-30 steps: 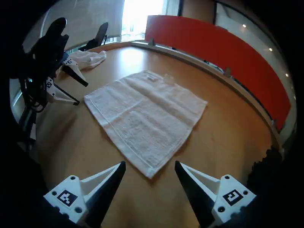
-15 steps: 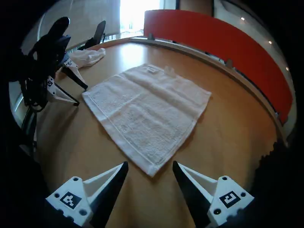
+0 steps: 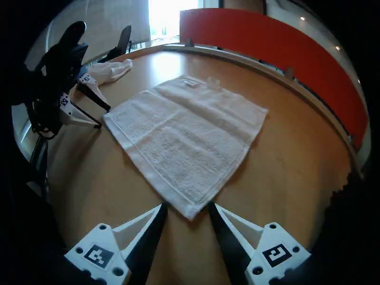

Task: Fold towel

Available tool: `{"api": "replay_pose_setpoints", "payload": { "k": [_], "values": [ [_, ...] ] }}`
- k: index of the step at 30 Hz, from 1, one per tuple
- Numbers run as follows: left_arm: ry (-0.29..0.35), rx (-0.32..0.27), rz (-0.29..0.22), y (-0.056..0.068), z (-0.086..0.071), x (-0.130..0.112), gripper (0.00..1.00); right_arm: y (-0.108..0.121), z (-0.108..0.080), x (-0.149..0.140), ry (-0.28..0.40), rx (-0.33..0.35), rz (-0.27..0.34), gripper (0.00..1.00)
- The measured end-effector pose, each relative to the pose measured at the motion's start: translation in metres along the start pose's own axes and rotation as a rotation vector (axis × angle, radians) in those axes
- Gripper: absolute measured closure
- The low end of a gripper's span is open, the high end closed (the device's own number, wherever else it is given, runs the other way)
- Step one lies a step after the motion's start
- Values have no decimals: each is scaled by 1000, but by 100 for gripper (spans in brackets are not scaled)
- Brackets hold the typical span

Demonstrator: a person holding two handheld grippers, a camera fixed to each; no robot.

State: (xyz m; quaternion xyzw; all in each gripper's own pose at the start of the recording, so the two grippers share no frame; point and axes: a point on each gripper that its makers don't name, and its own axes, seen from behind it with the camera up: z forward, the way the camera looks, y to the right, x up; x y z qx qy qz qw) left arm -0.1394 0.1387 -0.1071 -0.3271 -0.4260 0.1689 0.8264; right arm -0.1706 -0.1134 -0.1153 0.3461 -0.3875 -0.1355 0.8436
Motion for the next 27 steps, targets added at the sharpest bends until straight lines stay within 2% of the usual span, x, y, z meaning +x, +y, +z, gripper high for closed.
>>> {"api": "replay_pose_setpoints", "payload": {
  "k": [8, 11, 17, 19, 23, 27],
  "values": [
    [-1, -3, 0, 2, 0, 1, 33, 2, 0, 1, 2, 0, 1, 47],
    [-2, -3, -2, 4, 0, 1, 39, -1, 1, 1, 3, 7, -8, 54],
    [-4, 2, -10, 6, 1, 2, 55, -5, 2, 2, 6, 14, -15, 69],
    [-6, 12, -23, 4, 1, 3, 72, -5, 2, 2, 6, 14, -16, 74],
    [-12, 30, -50, 1, 1, 3, 83, -3, 2, 6, 14, 9, -11, 85],
    [-14, 37, -51, 0, 1, 4, 87, -2, 2, 7, 18, -3, -4, 91]
  ]
}}
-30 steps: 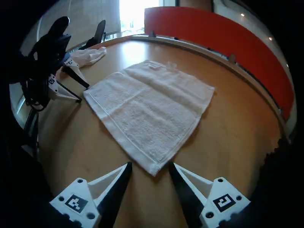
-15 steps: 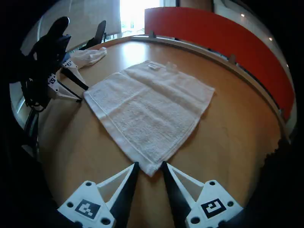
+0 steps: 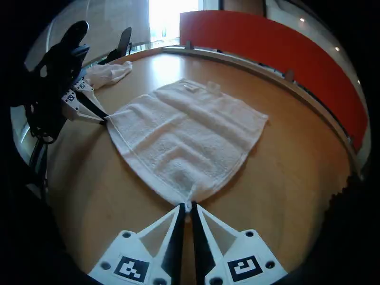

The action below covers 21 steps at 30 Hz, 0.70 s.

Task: Fold towel

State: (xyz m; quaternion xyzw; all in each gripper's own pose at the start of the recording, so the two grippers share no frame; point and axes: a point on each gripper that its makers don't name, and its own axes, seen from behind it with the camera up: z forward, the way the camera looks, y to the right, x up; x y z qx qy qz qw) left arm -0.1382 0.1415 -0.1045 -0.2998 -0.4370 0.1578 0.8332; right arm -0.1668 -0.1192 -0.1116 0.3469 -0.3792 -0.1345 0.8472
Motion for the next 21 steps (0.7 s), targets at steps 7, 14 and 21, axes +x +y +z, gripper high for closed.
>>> {"api": "replay_pose_setpoints", "payload": {
  "k": [7, 14, 21],
  "values": [
    [-1, 7, -3, 2, -1, 3, 89, 0, -4, 5, 10, -3, 6, 91],
    [19, 14, -41, 2, -13, 13, 89, 3, -17, 19, 49, -11, 19, 91],
    [47, 25, -88, 1, -35, 30, 89, 6, -39, 39, 97, -23, 28, 91]
  ]
}}
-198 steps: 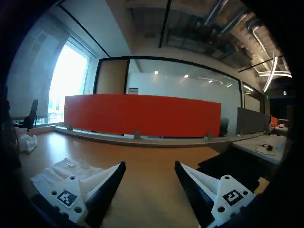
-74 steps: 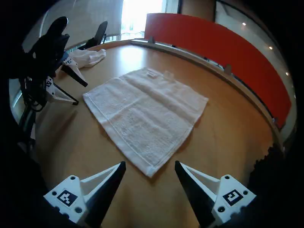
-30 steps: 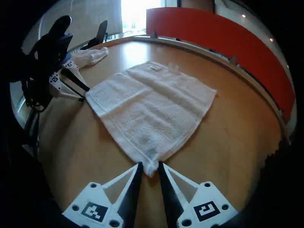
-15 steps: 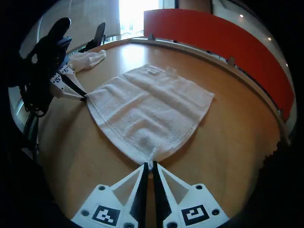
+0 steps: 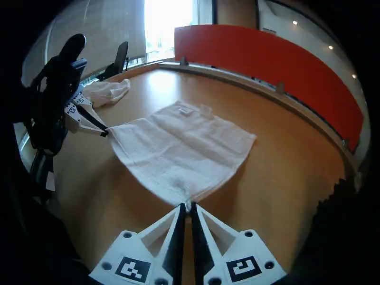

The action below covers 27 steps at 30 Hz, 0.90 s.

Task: Fold towel

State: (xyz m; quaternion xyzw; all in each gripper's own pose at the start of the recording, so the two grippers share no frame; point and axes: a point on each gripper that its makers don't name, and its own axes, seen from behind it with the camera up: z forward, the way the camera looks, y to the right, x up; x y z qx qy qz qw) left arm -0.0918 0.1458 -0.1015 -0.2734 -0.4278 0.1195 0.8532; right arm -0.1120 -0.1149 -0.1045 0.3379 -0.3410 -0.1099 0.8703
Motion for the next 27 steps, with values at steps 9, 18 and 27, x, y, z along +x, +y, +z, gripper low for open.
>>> {"api": "replay_pose_setpoints", "payload": {
  "k": [9, 18, 27],
  "values": [
    [36, 8, -36, 4, -35, 23, 89, 0, -30, 30, 56, -7, 2, 91],
    [45, -8, -63, 18, -66, 31, 89, -1, -58, 48, 71, -7, -21, 91],
    [48, -29, -89, 34, -92, 36, 89, -3, -81, 58, 74, -9, -35, 91]
  ]
}}
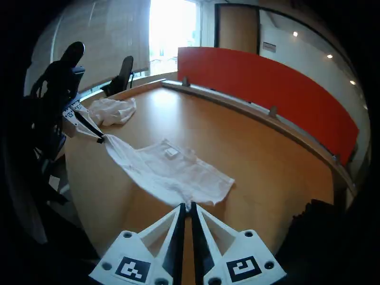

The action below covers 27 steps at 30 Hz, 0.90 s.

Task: Fold towel

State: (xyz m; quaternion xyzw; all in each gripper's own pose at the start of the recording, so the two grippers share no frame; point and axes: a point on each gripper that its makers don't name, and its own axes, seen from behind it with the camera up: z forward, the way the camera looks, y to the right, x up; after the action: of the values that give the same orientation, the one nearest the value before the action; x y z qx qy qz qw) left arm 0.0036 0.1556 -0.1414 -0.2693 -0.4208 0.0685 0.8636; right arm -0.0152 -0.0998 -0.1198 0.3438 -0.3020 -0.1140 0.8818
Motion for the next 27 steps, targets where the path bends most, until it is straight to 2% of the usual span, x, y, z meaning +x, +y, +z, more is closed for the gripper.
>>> {"api": "replay_pose_setpoints", "payload": {
  "k": [5, 14, 20, 27],
  "values": [
    [-2, -3, 5, 3, -7, -1, 89, -3, -8, 5, 3, 3, -14, 91],
    [-4, 6, 2, -1, -3, 3, 89, -3, -4, 3, -12, 8, -23, 91],
    [2, 17, 3, -9, 6, 14, 89, 6, 4, 7, -24, 3, -39, 91],
    [7, 35, -9, -23, 25, 29, 89, 21, 22, 12, -41, -6, -55, 91]
  ]
}}
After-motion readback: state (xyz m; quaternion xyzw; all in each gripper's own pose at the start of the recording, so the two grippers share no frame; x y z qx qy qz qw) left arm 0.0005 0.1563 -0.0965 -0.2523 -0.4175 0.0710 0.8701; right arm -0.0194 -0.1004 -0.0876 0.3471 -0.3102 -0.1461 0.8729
